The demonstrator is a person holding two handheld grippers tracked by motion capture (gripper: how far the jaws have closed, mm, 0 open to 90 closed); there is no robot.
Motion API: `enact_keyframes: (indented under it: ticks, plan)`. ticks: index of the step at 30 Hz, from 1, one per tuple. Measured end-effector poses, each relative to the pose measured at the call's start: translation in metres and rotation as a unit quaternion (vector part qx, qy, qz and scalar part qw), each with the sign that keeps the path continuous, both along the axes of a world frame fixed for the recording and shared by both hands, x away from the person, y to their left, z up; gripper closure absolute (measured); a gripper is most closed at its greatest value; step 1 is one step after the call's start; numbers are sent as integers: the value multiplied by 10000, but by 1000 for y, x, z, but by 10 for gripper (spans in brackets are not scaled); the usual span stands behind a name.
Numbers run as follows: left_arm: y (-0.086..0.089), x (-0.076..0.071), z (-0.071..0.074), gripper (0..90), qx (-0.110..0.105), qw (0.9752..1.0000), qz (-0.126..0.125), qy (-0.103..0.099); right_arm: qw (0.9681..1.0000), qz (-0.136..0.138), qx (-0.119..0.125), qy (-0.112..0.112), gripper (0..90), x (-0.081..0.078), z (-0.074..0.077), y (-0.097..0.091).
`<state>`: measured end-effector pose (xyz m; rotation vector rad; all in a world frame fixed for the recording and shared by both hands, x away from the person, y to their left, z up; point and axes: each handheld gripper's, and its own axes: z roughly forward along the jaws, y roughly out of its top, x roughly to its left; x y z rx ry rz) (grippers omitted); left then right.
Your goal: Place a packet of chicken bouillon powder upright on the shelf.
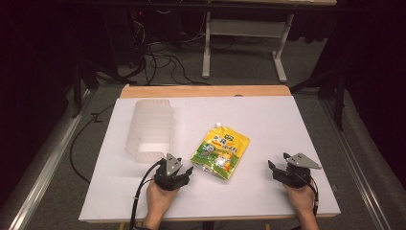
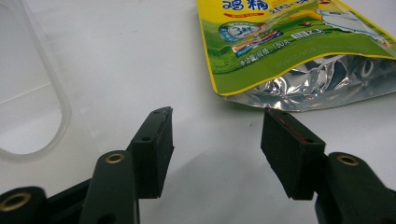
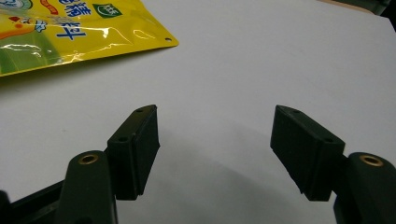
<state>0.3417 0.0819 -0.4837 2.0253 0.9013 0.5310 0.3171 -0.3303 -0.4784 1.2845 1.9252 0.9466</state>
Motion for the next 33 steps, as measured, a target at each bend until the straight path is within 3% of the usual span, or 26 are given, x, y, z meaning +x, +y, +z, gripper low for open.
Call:
enact_keyframes:
  ticks: [33]
  plan:
    - [-1,0,1,446,0,10000,-75,-37,9999,41,-131,-35,328,0,0,1]
